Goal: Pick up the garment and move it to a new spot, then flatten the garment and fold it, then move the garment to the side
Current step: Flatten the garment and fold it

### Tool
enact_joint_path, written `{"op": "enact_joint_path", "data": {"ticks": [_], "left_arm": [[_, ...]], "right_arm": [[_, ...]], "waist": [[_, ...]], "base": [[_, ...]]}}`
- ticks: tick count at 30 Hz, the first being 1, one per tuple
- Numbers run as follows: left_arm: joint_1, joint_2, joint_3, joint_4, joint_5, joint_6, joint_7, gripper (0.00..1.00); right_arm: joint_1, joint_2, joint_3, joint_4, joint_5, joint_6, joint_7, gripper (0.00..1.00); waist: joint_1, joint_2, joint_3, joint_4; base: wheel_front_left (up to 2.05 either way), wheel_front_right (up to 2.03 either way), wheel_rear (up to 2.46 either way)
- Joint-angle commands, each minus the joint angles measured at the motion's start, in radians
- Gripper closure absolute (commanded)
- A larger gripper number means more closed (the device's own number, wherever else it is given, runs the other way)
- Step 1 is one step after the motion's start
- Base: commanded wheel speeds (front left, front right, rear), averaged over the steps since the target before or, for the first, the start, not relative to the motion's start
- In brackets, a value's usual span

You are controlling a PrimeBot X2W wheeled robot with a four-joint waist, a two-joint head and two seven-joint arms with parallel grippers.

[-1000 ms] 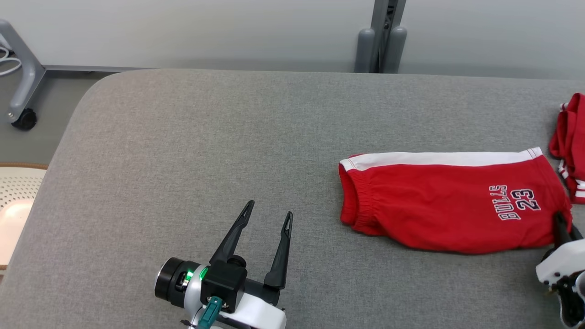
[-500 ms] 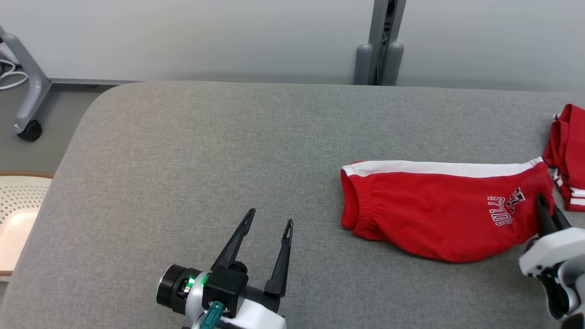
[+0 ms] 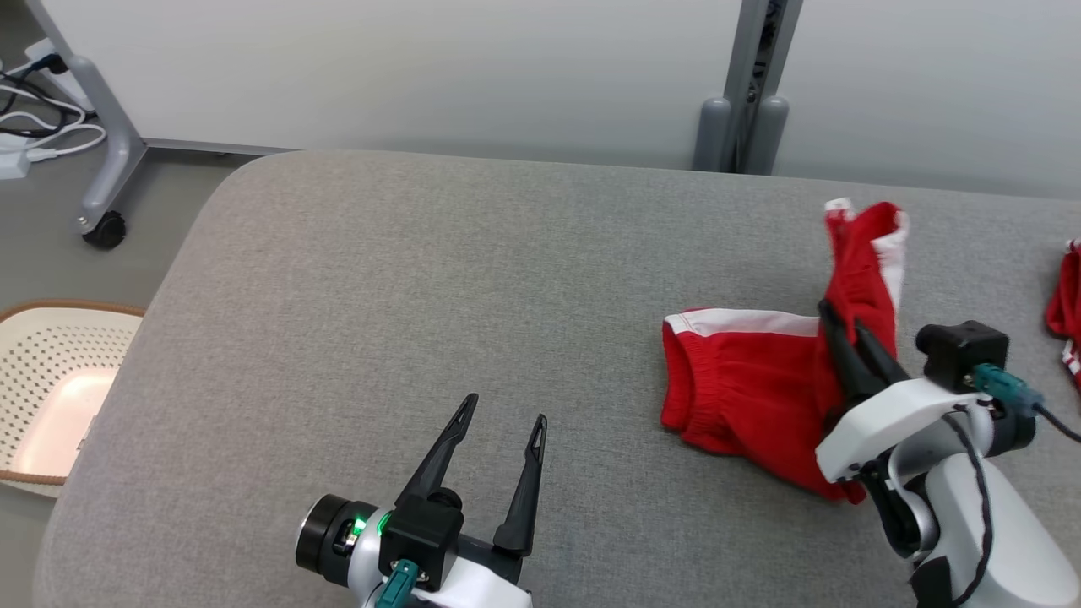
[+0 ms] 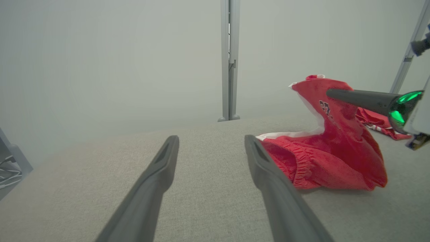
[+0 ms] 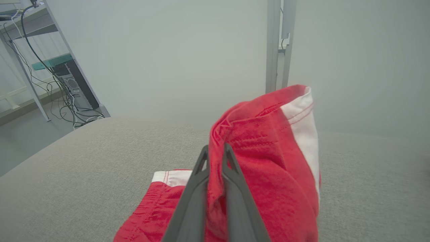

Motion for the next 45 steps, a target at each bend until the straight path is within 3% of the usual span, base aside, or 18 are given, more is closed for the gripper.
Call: {"op": "enact_joint_path", "data": {"ticks": [1, 14, 16, 17, 18, 26, 34, 45], "left_arm": [[-0.002, 0.002, 0.001, 0.004, -0.006, -0.005, -0.004, 0.0], [-0.005, -0.004, 0.002, 0.01, -0.007, -0.013, -0.004, 0.0], [-0.007, -0.005, 0.004, 0.012, -0.008, -0.014, -0.004, 0.0], [-0.006, -0.005, 0.005, 0.013, -0.008, -0.014, -0.004, 0.0], [-0.005, -0.005, 0.005, 0.014, -0.008, -0.014, -0.004, 0.0], [0.013, 0.004, 0.007, 0.017, -0.008, -0.011, -0.004, 0.0], [0.021, 0.013, 0.035, 0.005, -0.032, 0.005, -0.003, 0.0], [0.06, 0.036, 0.098, -0.011, -0.089, 0.027, -0.002, 0.0]], "right_arm": [[0.023, 0.008, 0.016, -0.029, -0.012, 0.0, 0.025, 1.0], [0.115, 0.042, 0.104, -0.107, -0.056, 0.0, 0.119, 1.0], [0.123, 0.049, 0.12, -0.105, -0.059, 0.0, 0.123, 0.64], [0.128, 0.054, 0.128, -0.107, -0.051, 0.0, 0.123, 0.25], [0.133, 0.059, 0.137, -0.112, -0.041, 0.0, 0.121, 0.0], [0.159, 0.066, 0.164, -0.175, 0.003, 0.0, 0.091, 0.0], [0.169, 0.021, 0.088, -0.212, -0.084, -0.001, -0.007, 0.0], [0.216, 0.037, -0.022, -0.178, -0.18, 0.0, -0.101, 0.0]], "waist": [[0.0, -0.0001, -0.002, 0.015], [0.0, -0.0001, 0.005, 0.06], [0.0, -0.0001, 0.004, 0.061], [0.0, -0.0001, 0.002, 0.061], [0.0, -0.0001, 0.0, 0.06], [0.0, -0.0001, -0.022, 0.029], [0.0, -0.0001, -0.042, -0.046], [0.0, -0.0001, -0.074, -0.153]], "base": [[0.0, 0.0, 0.0], [0.0, 0.0, 0.0], [0.0, 0.0, 0.0], [0.0, 0.0, 0.0], [0.0, 0.0, 0.0], [0.0, 0.0, 0.0], [0.0, 0.0, 0.0], [0.0, 0.0, 0.0]]}}
